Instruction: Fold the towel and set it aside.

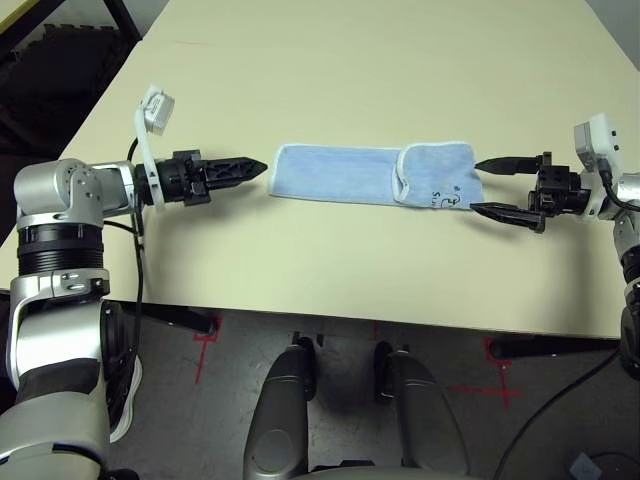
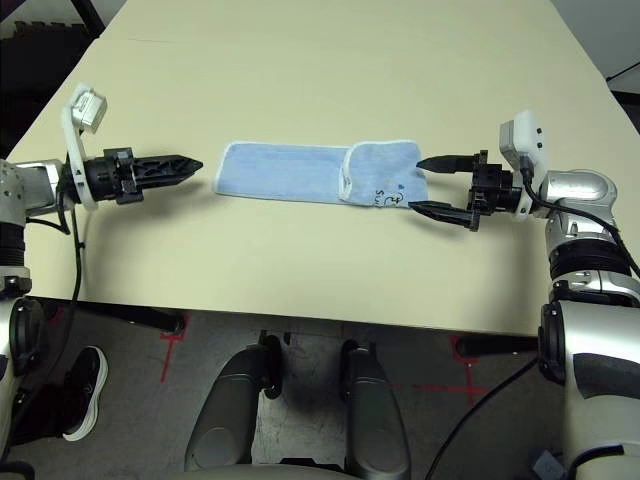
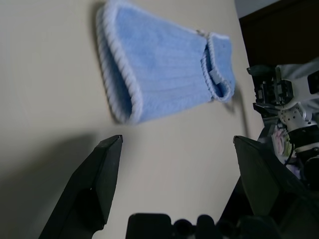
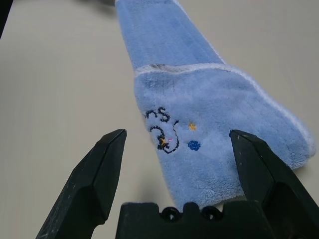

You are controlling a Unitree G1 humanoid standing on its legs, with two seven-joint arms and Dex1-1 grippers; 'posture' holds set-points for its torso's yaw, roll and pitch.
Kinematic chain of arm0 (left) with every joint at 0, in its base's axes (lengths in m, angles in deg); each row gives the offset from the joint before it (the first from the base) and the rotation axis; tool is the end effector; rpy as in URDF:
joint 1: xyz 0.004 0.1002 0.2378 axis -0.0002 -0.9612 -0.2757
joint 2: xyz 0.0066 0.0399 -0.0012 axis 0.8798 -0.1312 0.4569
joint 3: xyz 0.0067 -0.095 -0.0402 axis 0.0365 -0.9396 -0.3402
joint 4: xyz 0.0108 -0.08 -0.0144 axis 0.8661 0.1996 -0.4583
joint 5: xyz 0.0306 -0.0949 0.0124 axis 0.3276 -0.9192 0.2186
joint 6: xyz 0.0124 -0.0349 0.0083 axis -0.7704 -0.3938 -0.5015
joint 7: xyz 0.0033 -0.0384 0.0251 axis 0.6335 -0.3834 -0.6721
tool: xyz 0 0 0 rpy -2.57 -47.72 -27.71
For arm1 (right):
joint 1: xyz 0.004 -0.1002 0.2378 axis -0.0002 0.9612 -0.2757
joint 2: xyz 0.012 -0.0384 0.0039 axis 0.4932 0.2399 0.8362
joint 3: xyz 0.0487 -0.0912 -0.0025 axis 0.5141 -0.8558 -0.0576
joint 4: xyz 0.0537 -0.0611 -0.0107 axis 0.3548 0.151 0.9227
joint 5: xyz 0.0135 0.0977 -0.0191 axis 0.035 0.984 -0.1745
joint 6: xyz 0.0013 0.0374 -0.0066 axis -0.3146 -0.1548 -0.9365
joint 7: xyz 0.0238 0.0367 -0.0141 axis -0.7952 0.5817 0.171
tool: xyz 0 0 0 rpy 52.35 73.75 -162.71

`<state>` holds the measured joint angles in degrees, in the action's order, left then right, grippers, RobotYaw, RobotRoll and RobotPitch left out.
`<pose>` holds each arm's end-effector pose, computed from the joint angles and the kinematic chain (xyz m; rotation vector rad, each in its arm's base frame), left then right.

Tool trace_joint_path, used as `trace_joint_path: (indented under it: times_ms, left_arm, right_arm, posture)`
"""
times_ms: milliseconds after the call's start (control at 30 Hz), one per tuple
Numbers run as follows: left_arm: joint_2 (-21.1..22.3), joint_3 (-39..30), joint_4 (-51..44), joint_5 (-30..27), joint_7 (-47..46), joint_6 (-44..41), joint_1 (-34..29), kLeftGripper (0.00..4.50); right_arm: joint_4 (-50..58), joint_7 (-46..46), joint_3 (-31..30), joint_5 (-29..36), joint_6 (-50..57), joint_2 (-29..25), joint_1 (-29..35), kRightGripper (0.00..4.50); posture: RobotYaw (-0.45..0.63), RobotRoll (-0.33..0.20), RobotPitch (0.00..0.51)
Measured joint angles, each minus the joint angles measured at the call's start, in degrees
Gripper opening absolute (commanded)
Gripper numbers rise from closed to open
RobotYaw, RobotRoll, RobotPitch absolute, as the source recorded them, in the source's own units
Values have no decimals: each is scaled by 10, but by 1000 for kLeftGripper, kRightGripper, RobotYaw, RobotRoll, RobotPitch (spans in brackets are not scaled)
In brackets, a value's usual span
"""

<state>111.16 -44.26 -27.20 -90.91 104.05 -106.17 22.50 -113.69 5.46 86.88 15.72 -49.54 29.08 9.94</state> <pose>0.2940 0.2875 0.2154 -0.5756 0.6315 -0.8386 0.3133 -0.3258 0.1868 -0.4219 -0.0357 1.1460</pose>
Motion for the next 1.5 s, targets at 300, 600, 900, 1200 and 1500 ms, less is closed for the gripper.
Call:
trace_joint_path:
  times_ms: [300, 600, 900, 1200, 1500]
  left_arm:
    - [-49, -59, -25, -22, -90, -93, -7, 4500]
    - [-118, -113, 19, -22, -173, -67, 15, 4500]
    - [-131, -122, 73, -21, -213, -8, 42, 4500]
    - [-128, -116, 129, -20, -218, 44, 62, 3901]
    - [-138, -110, 162, -17, -236, 87, 70, 468]
  right_arm:
    - [0, -2, 0, 1, -3, 0, 2, 4487]
    - [1, -9, 1, 4, -9, 0, 3, 4487]
    - [9, -11, 1, 7, -9, 0, 3, 4487]
    - [15, -13, 1, 7, -9, 0, 3, 4500]
    - [34, -14, 1, 12, -4, 0, 5, 4500]
  posture:
    - [101, 0, 214]
    - [92, 0, 214]
    - [87, 0, 221]
    - [88, 0, 222]
    - [78, 0, 220]
